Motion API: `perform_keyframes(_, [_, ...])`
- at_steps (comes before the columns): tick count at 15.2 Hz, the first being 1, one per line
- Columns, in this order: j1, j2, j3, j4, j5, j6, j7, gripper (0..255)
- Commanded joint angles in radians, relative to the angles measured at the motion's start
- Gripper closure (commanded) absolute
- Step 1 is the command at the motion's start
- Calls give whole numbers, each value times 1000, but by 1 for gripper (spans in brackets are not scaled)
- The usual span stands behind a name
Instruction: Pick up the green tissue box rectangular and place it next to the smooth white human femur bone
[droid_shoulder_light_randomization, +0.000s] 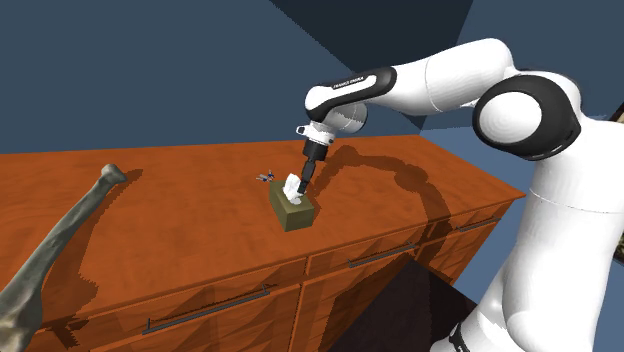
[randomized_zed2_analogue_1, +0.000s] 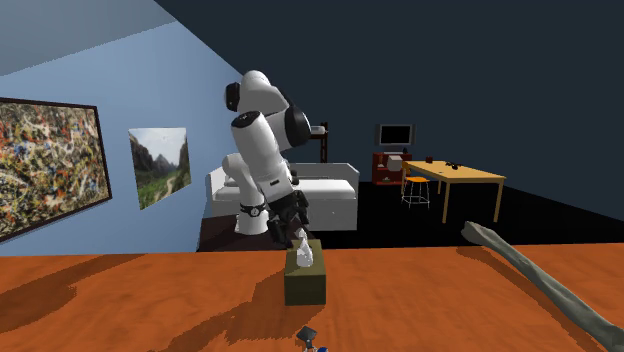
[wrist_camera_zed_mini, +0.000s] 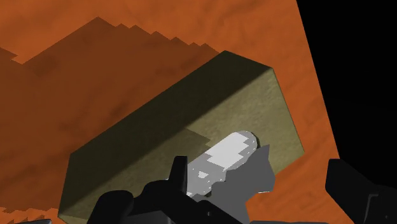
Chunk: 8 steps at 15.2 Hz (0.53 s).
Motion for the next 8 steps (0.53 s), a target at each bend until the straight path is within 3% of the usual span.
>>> perform_keyframes(1, [1, 4, 2, -4, 3, 9, -2, 0])
perform_keyframes(7, [1, 4, 2, -4, 3, 9, -2, 0])
perform_keyframes(8, [1, 4, 2, -4, 3, 9, -2, 255])
